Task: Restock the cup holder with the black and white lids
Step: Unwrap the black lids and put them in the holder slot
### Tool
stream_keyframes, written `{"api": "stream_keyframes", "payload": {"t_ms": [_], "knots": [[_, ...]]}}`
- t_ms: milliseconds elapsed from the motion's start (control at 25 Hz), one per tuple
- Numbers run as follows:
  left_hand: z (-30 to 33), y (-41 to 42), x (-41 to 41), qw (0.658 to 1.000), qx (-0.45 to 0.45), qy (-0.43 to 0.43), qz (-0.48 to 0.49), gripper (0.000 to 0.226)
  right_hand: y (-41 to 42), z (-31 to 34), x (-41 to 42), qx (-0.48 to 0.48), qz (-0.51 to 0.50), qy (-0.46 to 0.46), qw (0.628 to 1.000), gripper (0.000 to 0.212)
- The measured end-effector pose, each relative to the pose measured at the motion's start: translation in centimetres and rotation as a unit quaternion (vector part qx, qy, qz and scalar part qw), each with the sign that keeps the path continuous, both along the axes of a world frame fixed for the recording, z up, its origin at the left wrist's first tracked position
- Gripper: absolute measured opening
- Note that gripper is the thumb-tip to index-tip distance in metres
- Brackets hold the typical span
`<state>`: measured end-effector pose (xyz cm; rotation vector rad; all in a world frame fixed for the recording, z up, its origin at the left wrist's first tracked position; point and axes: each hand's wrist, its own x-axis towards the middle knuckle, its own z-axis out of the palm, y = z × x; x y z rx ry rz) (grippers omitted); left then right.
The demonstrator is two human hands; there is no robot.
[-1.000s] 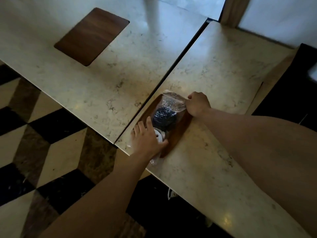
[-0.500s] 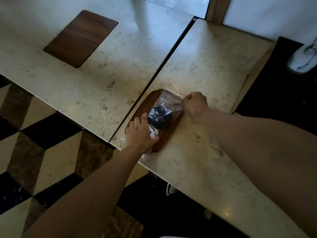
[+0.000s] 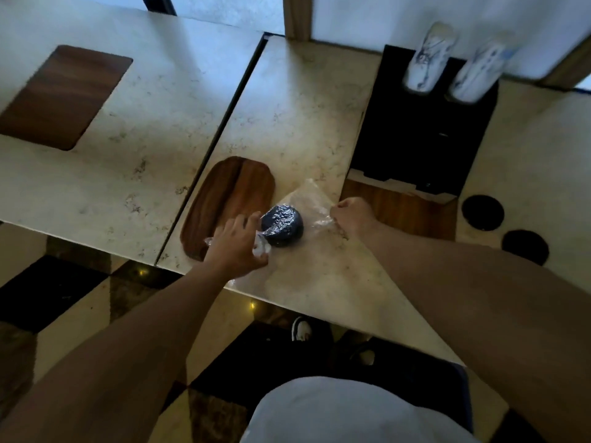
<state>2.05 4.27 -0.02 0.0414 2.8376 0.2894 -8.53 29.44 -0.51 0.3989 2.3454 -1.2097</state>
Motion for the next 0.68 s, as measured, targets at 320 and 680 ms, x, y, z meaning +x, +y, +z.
{"api": "stream_keyframes", "payload": {"t_ms": [320, 680], "knots": [[-0.7, 6.6, -3.9, 0.974, -0.053, 0.000, -0.222, 0.108, 10.6, -1.1, 8.3, 0.006, -0.128, -0.060, 0.990, 0.009], [-2.1, 11.0, -5.6, 0.941, -0.055, -0.002, -0.333, 0.108, 14.8, -2.2, 12.4, -0.011, -0.186, -0.092, 0.978, 0.015]]}}
